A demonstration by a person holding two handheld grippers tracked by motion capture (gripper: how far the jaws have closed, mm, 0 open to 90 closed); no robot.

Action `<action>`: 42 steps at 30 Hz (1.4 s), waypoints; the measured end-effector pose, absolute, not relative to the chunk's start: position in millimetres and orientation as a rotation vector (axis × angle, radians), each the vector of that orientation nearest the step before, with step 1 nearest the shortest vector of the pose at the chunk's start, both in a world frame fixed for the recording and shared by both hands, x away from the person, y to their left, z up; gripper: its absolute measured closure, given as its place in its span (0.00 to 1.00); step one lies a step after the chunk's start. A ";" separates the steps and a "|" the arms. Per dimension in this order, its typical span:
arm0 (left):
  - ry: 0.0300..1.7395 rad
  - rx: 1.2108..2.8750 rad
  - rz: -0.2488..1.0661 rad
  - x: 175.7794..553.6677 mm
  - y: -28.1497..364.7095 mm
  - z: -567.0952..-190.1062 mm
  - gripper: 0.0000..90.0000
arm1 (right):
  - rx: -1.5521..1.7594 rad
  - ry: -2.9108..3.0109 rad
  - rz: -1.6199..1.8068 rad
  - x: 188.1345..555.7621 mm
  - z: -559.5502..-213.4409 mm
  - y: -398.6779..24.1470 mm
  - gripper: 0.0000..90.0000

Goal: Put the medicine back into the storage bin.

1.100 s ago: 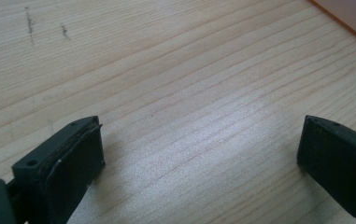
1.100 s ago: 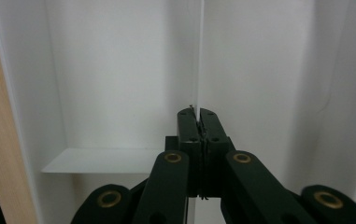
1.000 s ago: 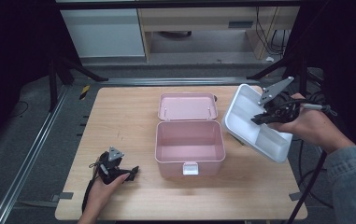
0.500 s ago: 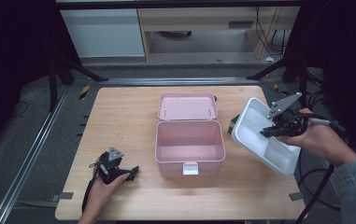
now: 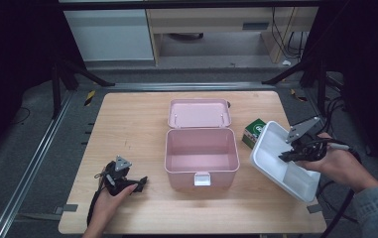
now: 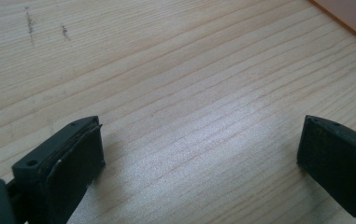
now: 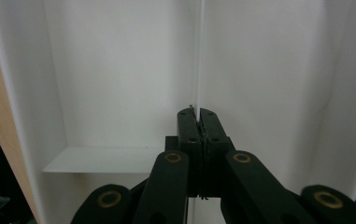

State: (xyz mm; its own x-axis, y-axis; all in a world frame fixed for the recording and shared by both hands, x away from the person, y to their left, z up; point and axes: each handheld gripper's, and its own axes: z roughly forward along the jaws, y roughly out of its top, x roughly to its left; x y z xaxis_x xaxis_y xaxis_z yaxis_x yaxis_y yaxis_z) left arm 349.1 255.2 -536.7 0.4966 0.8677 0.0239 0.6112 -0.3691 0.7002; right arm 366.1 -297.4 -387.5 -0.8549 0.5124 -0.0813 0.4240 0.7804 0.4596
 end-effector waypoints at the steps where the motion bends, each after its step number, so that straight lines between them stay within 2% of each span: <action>1: 1.209 2.109 0.524 349.1 255.2 -536.7 0.00 | 0.746 2.776 0.641 365.5 -391.1 -298.1 1.00; 12: 1.209 2.108 0.523 349.1 255.2 -536.7 0.00 | 0.774 2.826 0.617 362.1 -424.9 -296.9 1.00; 42: 1.210 2.109 0.523 349.1 255.2 -536.7 0.00 | 0.735 2.938 0.509 373.1 -483.5 -272.6 1.00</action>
State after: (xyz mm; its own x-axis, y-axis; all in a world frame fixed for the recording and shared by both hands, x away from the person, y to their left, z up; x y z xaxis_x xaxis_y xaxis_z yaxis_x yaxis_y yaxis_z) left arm 349.1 255.2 -536.7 0.4962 0.8679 0.0237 0.6116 -0.3688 0.6999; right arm 373.1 -272.6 -483.5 -0.8830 0.4692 0.0117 0.4458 0.8306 0.3337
